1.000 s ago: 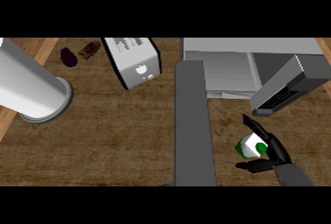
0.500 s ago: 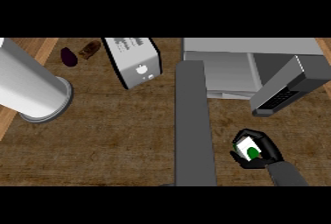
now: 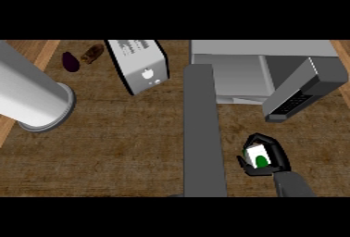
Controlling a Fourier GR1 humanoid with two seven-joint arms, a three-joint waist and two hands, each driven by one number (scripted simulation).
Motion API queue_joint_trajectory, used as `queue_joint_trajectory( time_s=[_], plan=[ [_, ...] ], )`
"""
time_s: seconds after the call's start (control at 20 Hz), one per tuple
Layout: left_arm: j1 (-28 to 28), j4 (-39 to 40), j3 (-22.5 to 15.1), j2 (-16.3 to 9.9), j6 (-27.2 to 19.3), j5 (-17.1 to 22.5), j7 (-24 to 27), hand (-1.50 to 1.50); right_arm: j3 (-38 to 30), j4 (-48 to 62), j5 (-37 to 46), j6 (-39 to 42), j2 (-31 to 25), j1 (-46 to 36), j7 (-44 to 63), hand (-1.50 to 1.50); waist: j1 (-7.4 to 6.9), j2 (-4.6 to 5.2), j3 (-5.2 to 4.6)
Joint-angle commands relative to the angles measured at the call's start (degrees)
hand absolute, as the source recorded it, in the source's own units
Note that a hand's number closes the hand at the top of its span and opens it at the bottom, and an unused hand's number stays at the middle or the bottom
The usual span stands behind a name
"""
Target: Pick up the milk, place it into the microwave and close the microwave
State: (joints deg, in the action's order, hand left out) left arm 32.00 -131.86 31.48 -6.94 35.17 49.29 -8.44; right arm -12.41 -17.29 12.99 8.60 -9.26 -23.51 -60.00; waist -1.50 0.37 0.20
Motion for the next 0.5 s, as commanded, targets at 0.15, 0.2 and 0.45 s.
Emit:
queue_joint_trajectory(
  time_s=[0.15,0.2,0.45],
  plan=[
    [-0.3,0.4,0.4,1.3,1.5,0.2,-0.2,-1.50,-4.8,1.8,-3.6,-6.0,3.0,-3.0,-5.5,1.50,-0.05,0.03,-0.05],
    [-0.2,-0.4,0.4,1.6,1.0,-0.3,-0.7,-1.50,-4.9,0.9,-3.6,-8.4,3.7,-4.2,-3.8,1.50,0.11,-0.05,-0.08],
    [0.1,0.1,0.6,1.7,2.6,-0.4,-1.8,-1.50,-5.4,0.1,-3.5,-11.2,3.1,-10.1,0.3,1.50,-0.01,-0.07,-0.11]
  ],
)
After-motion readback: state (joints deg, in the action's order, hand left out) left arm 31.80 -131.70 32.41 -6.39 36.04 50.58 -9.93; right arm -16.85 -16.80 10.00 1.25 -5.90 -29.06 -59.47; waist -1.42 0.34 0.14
